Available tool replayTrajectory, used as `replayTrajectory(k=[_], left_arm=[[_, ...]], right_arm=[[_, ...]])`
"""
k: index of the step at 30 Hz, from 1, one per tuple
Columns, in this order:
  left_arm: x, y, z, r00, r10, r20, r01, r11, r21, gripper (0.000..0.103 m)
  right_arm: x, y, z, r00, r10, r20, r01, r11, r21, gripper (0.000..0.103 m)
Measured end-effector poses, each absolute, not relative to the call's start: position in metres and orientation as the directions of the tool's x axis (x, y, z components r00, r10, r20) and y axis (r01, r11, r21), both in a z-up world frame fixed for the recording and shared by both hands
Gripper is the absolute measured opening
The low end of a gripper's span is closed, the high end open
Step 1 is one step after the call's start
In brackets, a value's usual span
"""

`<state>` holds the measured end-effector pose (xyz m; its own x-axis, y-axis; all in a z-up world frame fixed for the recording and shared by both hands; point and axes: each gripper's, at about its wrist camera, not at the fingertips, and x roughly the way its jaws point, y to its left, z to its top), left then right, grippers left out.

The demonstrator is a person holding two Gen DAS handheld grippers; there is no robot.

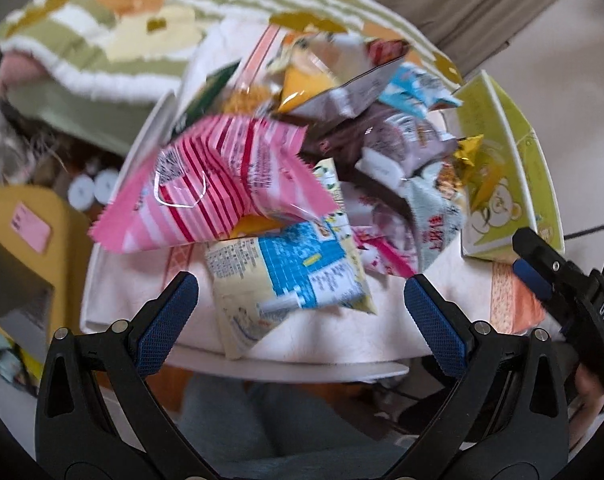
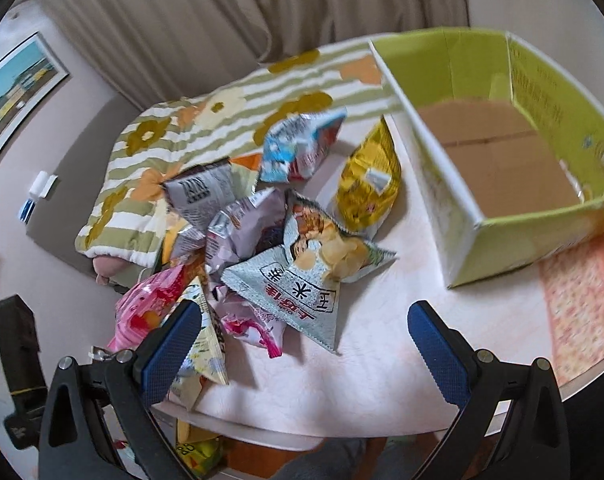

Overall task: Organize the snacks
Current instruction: 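Grasp the blue-and-cream bag with the left gripper while the right grasps the potato chip bag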

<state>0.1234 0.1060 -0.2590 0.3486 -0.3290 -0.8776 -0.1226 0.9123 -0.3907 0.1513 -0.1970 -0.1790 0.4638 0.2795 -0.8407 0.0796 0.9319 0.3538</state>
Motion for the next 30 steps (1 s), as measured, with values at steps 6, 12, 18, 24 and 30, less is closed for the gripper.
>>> replayTrajectory(k=[6, 12, 18, 24, 30], left_arm=[[0.14, 0.101, -0.285, 0.289, -0.367, -0.884, -0.133, 0.899, -0.417, 0.102], [0.157, 0.095, -0.305, 0.237, -0.389, -0.89, -0.149, 0.891, -0.429, 0.102], [0.163, 0.088, -0.311, 0.212, -0.395, -0.894, -0.115, 0.898, -0.425, 0.102], [0.16, 0.089, -0.319, 0.16, -0.44, -0.884, -0.08, 0.886, -0.456, 0.088], [0.161, 0.091, -0.317, 0.164, -0.472, -0.866, -0.058, 0.872, -0.486, 0.079]], right_arm=[[0.165, -0.196, -0.206, 0.444, 0.302, -0.844, 0.173, 0.895, 0.411, 0.103], [0.176, -0.201, -0.225, 0.461, 0.329, -0.824, 0.276, 0.83, 0.486, 0.103], [0.184, -0.202, -0.242, 0.433, 0.36, -0.826, 0.342, 0.783, 0.52, 0.103], [0.192, -0.196, -0.245, 0.435, 0.356, -0.827, 0.35, 0.779, 0.52, 0.103], [0.198, -0.199, -0.248, 0.44, 0.349, -0.827, 0.375, 0.766, 0.522, 0.103]])
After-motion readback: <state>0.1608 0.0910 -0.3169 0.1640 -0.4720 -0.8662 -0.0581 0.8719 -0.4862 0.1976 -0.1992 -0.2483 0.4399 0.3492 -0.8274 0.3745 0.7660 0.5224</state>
